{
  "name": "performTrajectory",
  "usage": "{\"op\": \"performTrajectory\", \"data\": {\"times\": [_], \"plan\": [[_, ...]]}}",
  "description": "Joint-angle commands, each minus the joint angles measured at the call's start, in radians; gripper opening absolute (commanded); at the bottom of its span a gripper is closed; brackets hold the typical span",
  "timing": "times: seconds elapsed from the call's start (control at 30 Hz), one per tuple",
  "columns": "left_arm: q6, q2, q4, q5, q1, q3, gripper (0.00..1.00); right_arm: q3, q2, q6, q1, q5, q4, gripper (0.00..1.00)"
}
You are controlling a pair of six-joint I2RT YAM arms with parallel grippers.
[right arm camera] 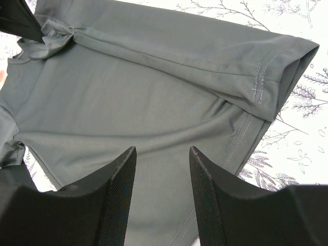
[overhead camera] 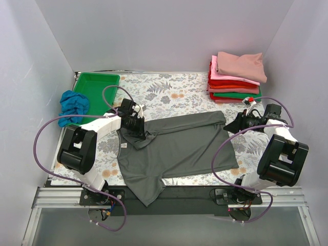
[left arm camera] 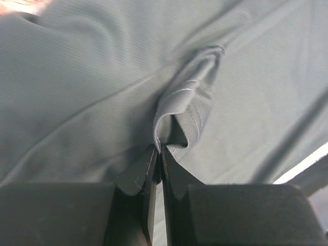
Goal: Fold and stack the t-shirts
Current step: Fold the tshirt
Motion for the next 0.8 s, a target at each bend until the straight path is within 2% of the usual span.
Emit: {"op": "performTrajectory", "data": {"times": [0.0, 0.07, 0.1, 0.2, 0.23, 0.33, 0.57, 0.67, 0.7, 0.77], "plan": [[0.018, -0.06, -0.017, 0.062, -0.028, 0.003, 0.06, 0.022, 0.008, -0.018, -0.009, -0.033, -0.022, 0.52], [0.008, -0.082, -0.027, 0.08, -0.039, -0.018, 0.08, 0.025, 0.013, -0.018, -0.011, -0.033, -0.025, 0.52], [0.004, -0.089, -0.03, 0.089, -0.051, -0.027, 0.14, 0.026, 0.015, -0.02, -0.011, -0.033, -0.025, 0.52], [-0.013, -0.101, -0.032, 0.127, -0.08, -0.058, 0.22, 0.028, 0.019, -0.023, -0.012, -0.033, -0.031, 0.52], [-0.015, -0.1, -0.029, 0.155, -0.089, -0.063, 0.29, 0.029, 0.021, -0.023, -0.014, -0.033, -0.031, 0.52], [-0.016, -0.089, -0.024, 0.23, -0.115, -0.072, 0.37, 0.031, 0.025, -0.026, -0.015, -0.033, -0.039, 0.52], [-0.018, -0.121, -0.041, 0.29, -0.134, -0.052, 0.42, 0.037, 0.038, -0.04, -0.018, -0.035, -0.057, 0.51], [-0.057, -0.194, -0.037, 0.14, -0.135, -0.038, 0.42, 0.046, 0.048, -0.055, -0.018, -0.036, -0.072, 0.51], [-0.068, -0.22, -0.034, 0.026, -0.135, -0.035, 0.42, 0.051, 0.05, -0.057, -0.018, -0.035, -0.074, 0.51], [-0.109, -0.3, -0.031, -0.102, -0.134, -0.028, 0.42, 0.074, 0.061, -0.057, -0.009, -0.004, -0.074, 0.51]]}}
